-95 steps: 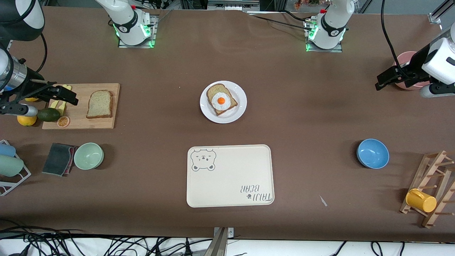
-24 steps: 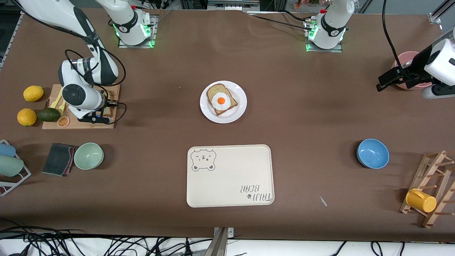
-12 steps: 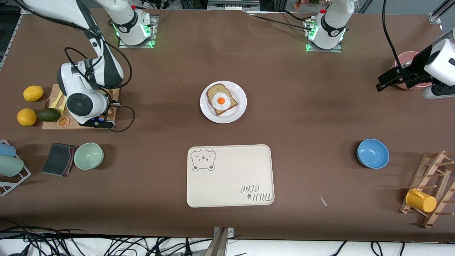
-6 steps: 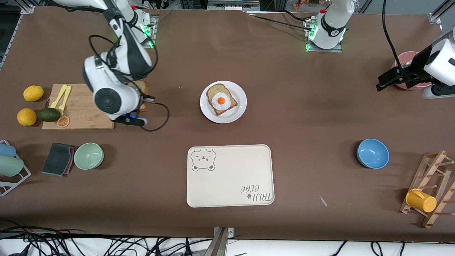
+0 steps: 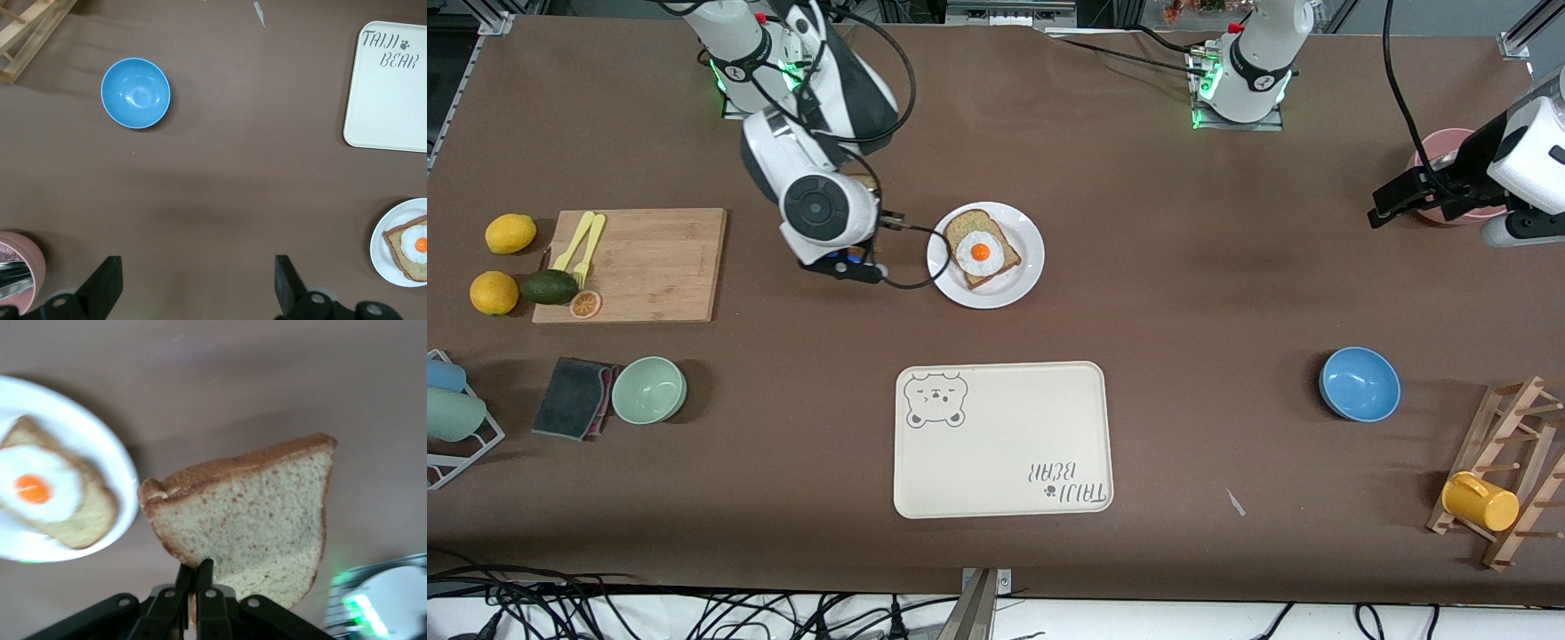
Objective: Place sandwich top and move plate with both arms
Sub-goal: 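Carry the bread slice to the white plate and lower it onto the egg toast, then open the right gripper and lift it off the sandwich, then draw the right gripper back while the left gripper moves toward the plate, then reach the left gripper to the rim of the white plate, then close the left gripper on the plate rim, then slide the plate with the left gripper onto the bear tray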
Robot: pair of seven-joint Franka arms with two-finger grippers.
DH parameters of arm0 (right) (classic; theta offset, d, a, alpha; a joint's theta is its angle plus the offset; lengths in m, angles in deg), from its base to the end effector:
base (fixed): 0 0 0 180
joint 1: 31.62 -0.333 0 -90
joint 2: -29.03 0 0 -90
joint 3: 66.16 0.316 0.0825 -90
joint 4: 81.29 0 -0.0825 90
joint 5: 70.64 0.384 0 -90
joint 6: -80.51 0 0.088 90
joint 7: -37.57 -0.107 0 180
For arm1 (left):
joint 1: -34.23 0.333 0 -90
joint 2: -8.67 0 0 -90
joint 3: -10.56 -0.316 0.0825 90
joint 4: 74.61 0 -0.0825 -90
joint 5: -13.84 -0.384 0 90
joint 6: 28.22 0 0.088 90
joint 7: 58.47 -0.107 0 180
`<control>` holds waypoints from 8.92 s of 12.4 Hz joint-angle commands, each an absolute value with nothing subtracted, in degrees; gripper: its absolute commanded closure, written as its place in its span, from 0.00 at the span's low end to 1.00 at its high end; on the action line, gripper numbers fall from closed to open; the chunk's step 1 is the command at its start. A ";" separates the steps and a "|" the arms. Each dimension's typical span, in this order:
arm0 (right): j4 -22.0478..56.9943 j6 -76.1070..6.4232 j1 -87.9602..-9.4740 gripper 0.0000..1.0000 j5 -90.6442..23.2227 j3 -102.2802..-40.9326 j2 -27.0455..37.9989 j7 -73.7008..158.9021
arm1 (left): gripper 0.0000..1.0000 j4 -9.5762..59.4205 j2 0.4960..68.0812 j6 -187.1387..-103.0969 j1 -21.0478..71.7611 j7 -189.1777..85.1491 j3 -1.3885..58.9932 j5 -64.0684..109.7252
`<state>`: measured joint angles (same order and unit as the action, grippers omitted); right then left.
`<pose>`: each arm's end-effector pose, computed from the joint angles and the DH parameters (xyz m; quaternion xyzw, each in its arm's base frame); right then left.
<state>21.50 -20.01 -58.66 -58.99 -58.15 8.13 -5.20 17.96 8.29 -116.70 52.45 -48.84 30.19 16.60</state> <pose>0.4797 0.3524 0.3258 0.9674 -0.1029 -0.2294 0.0319 0.5480 -0.0194 0.6047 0.9966 0.0718 -0.0346 0.0197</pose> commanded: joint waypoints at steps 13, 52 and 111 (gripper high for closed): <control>-1.22 -29.96 -75.48 1.00 -64.40 -58.95 -12.72 -16.05 | 0.00 14.95 9.72 -113.56 53.39 -48.97 29.81 15.59; 9.15 -12.72 -39.84 0.00 -69.12 -65.69 21.38 24.39 | 0.00 40.35 21.40 -158.54 51.81 -20.67 53.36 21.74; 11.79 -24.70 -34.35 0.00 -71.45 -63.08 25.43 20.52 | 0.79 51.24 46.20 -187.39 34.49 -127.37 50.64 126.25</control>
